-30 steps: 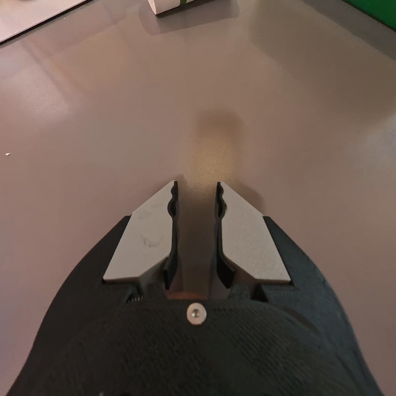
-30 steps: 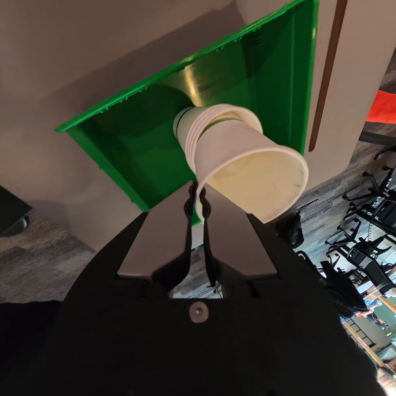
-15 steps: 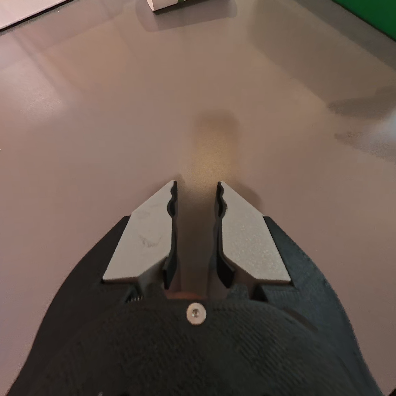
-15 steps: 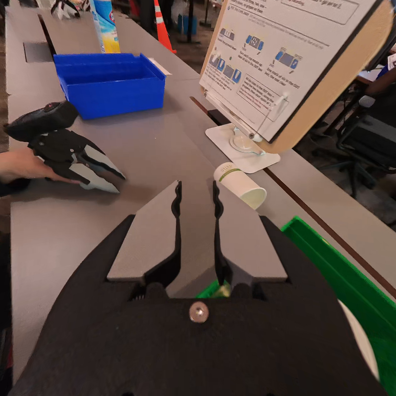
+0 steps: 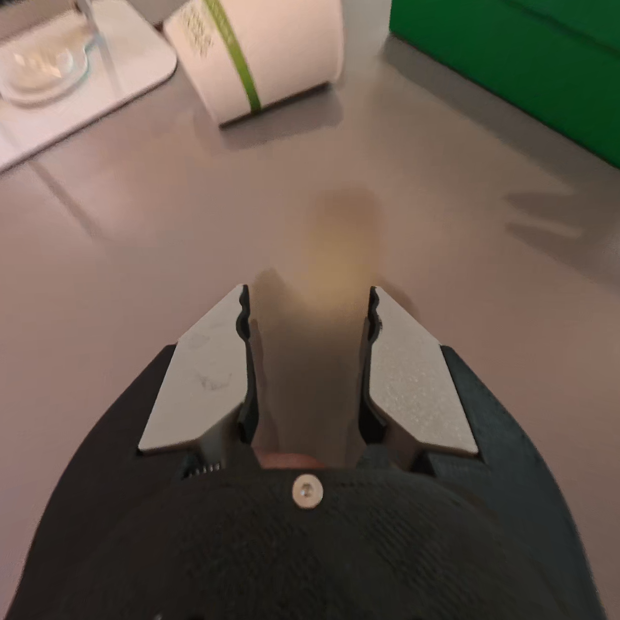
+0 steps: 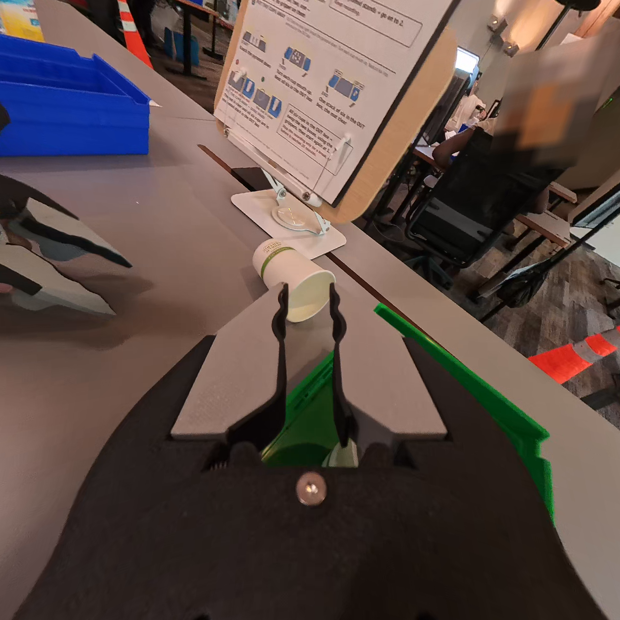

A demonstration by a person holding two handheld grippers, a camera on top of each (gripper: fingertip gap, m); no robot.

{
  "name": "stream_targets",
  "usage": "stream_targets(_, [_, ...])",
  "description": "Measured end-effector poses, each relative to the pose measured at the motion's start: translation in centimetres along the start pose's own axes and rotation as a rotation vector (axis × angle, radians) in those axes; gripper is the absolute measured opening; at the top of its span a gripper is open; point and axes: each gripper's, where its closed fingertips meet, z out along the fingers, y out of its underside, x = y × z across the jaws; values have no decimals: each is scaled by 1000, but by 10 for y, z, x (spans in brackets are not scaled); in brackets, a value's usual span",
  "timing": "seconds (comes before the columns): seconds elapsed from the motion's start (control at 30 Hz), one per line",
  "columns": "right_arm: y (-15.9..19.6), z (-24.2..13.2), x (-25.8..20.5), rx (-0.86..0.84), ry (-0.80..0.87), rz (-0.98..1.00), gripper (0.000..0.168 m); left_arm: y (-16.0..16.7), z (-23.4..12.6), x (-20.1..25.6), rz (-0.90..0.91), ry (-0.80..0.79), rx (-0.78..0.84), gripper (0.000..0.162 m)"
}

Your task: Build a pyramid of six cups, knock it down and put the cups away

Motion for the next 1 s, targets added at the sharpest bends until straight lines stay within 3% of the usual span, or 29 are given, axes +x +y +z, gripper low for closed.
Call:
stream_targets(0.1, [5,-4,10,2,35,6,22,-46,14,10,56,-43,72,73])
stream_targets(0.2, [4,-9,16,28,46,33,22,-96,34,22,84,-70,102,90])
stream_targets(0.3, [-1,-15,21,68,42,72,21,-136,58,30,107,-115,100,92])
stream_targets(0.47, [-5,-19,23,102,30,107,20,-175,93,22,173,-271,52,92])
stream_targets(0.53, [-6,-19,21,106,24,105,20,-183,103,10,232,-364,28,72])
stream_targets(0.67, [-1,-15,18,76,44,51,19,-174,117,-12,308,-452,-47,10])
stream_targets(0.83, [0,-13,14,62,46,21,18,-165,88,-23,411,-518,36,1])
stream_targets(1.0, [-6,-18,13,96,12,64,19,-156,21,-4,358,-367,235,1])
